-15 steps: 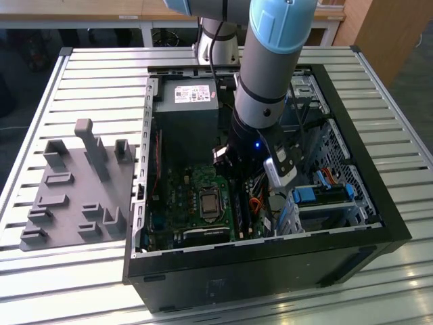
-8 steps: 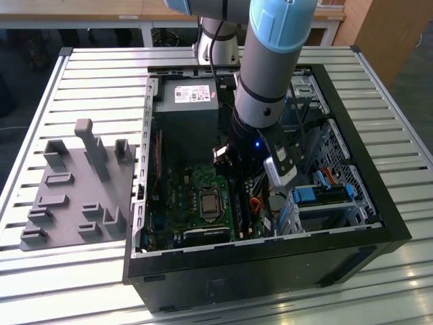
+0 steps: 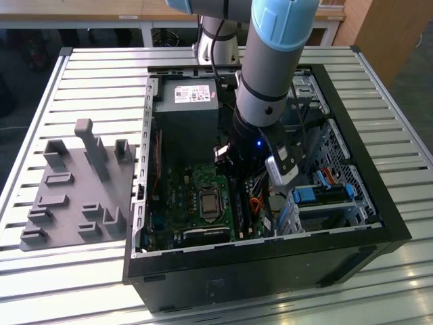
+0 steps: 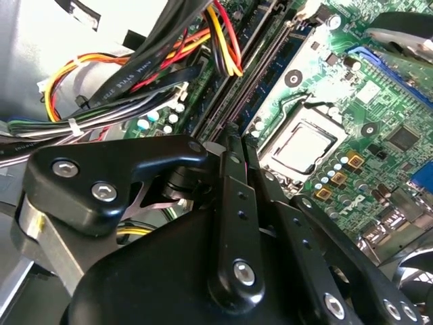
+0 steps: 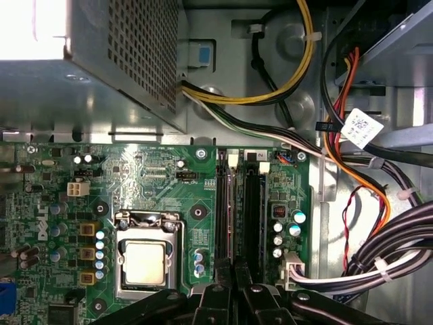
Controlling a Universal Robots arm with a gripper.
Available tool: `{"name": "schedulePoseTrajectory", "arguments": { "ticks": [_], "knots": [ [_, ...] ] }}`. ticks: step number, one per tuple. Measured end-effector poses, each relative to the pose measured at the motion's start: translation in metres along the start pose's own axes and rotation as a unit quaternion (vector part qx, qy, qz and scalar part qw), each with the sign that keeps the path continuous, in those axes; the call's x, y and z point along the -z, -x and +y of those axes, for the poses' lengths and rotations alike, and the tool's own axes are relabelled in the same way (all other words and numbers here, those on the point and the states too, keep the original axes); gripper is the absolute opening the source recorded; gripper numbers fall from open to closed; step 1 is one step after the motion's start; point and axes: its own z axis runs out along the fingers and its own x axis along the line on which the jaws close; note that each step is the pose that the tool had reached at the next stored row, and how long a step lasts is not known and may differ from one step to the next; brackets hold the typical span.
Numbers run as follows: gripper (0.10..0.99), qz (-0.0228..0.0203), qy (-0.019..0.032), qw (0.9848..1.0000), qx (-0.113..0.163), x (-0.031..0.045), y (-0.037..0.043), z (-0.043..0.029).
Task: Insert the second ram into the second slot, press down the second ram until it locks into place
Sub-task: 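Press down the second ram until it locks into place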
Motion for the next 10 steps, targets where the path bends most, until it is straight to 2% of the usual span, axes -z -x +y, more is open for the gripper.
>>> {"name": "schedulePoseTrajectory", "arguments": {
  "ticks": [10],
  "knots": [
    [0.137, 0.0, 0.0, 1.0, 0.0, 0.0, -0.0004, -0.0012]
  ]
}}
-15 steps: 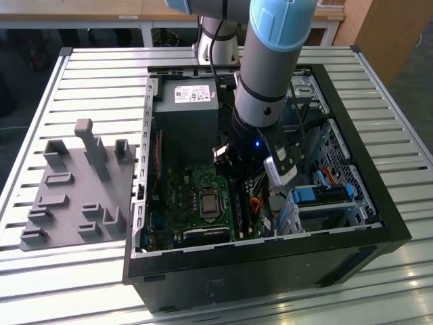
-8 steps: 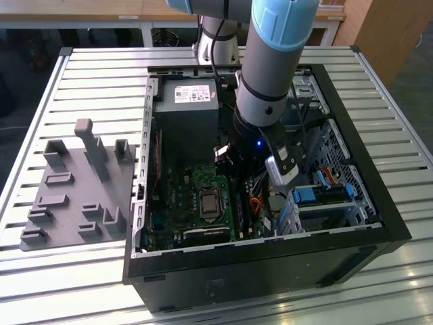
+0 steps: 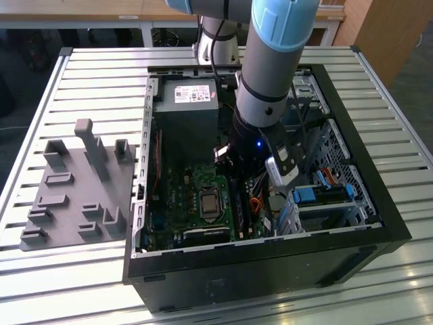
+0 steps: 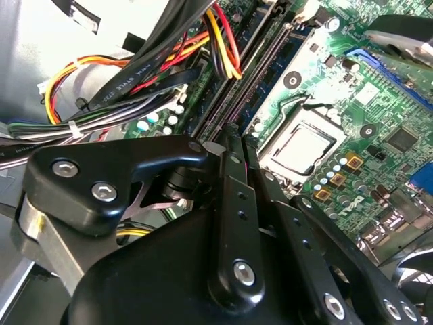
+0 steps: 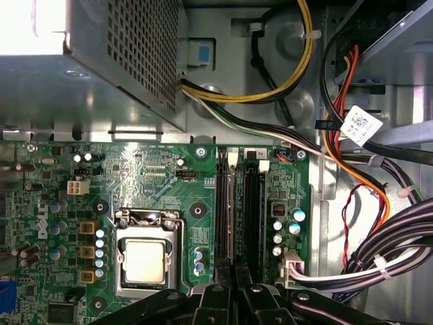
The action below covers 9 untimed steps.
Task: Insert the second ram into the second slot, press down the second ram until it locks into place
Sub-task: 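Press down the second ram until it locks into place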
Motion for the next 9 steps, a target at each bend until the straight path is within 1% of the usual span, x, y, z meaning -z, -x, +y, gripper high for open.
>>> {"name": "schedulePoseTrajectory", "arguments": {
  "ticks": [9],
  "knots": [
    [0.137, 0.0, 0.0001, 1.0, 0.0, -0.0009, -0.0007, -0.0004]
  ]
}}
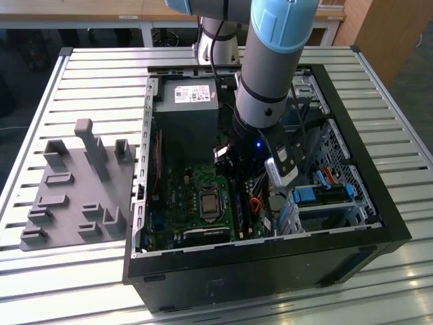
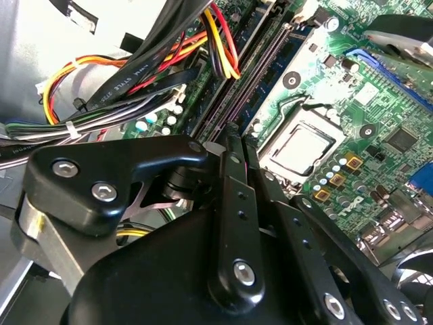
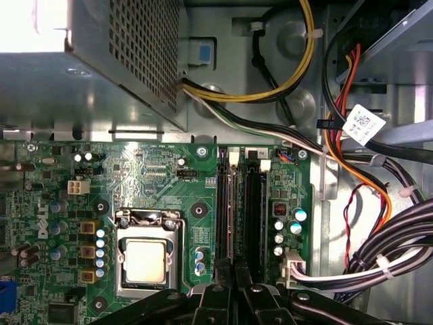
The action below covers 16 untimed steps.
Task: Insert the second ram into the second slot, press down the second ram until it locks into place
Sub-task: 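Press down the second ram until it locks into place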
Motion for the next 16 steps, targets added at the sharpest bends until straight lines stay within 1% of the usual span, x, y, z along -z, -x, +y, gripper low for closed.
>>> {"name": "schedulePoseTrajectory", "arguments": {
  "ticks": [9, 16],
  "knots": [
    [0.137, 0.0015, -0.0002, 1.0, 0.0, -0.0014, 0.0001, -0.0008],
    [0.137, 0.0016, -0.0003, 1.0, 0.0, -0.0015, 0.0002, -0.0008]
  ]
}}
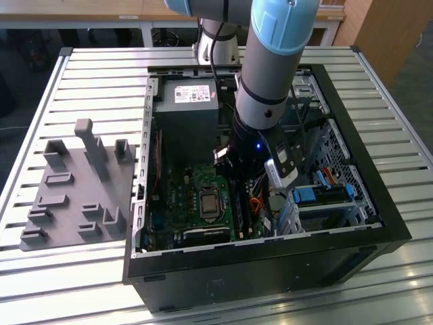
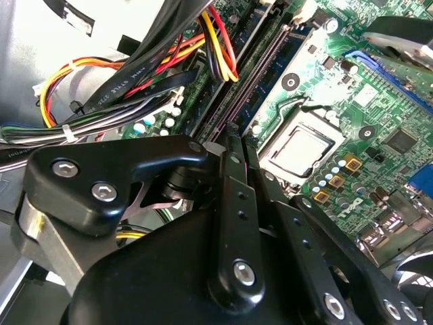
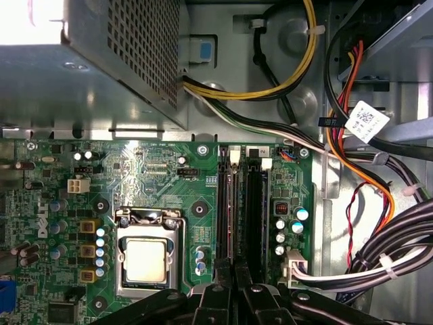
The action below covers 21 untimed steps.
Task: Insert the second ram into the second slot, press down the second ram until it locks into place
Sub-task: 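Press down the second ram until it locks into place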
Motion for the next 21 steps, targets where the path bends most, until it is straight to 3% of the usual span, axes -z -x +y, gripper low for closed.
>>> {"name": "schedulePoseTrajectory", "arguments": {
  "ticks": [21],
  "knots": [
    [0.137, -0.0001, 0.0001, 1.0, -0.008, -0.0032, 0.001, 0.0002]
  ]
}}
